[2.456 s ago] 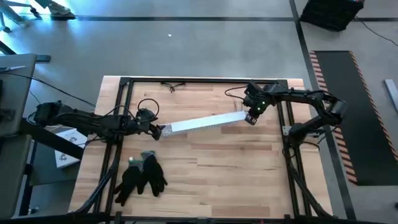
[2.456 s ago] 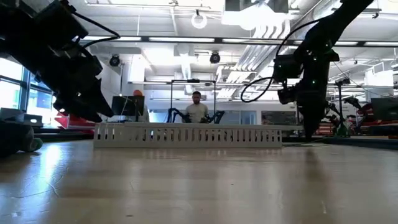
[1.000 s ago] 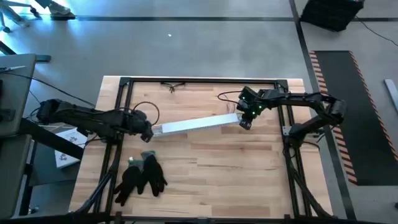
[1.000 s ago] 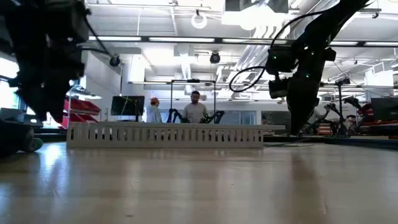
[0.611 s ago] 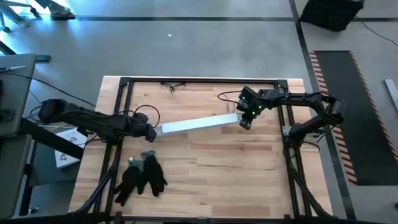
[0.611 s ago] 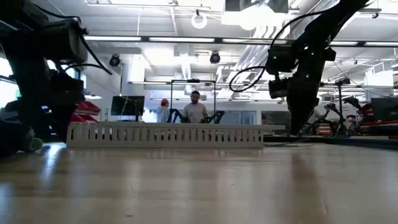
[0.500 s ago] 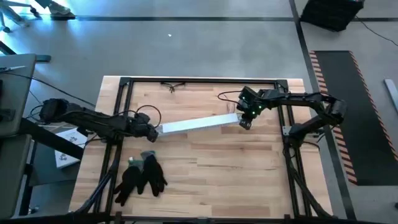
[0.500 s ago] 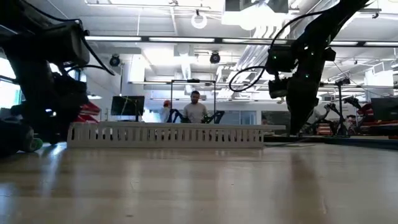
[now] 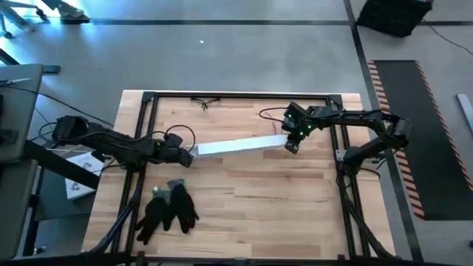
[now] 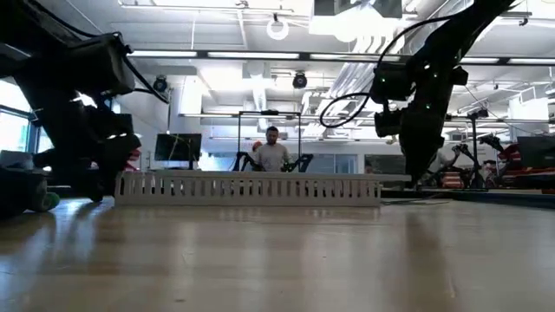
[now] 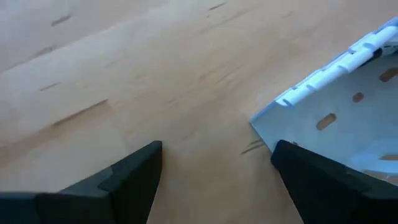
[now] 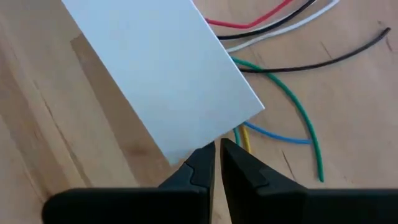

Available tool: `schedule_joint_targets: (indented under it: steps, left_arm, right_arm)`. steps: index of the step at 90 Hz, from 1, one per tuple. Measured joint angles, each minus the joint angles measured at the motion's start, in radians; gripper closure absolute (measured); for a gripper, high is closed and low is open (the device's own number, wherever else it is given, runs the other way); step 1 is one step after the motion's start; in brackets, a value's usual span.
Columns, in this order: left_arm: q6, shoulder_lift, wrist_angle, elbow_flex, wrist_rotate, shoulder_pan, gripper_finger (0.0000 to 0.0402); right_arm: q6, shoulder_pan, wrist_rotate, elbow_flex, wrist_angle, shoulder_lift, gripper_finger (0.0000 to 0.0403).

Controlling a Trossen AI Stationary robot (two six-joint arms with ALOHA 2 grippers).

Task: Ziptie cables
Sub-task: Close the white cable duct

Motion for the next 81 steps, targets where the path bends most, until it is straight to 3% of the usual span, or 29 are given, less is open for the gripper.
schedule_joint_targets:
  steps: [57, 81]
  left_arm:
    - [0.042, 0.056, 0.119, -0.003, -0.06, 0.0, 0.0107]
    - [0.041, 0.055, 0.102, 0.003, -0.035, 0.0, 0.0106]
  right_arm:
    - [0.032, -0.001, 0.053, -0.001, 0.027, 0.001, 0.0391]
    - [0.034, -0.005, 0.112, 0.059, -0.104, -0.006, 0.0391]
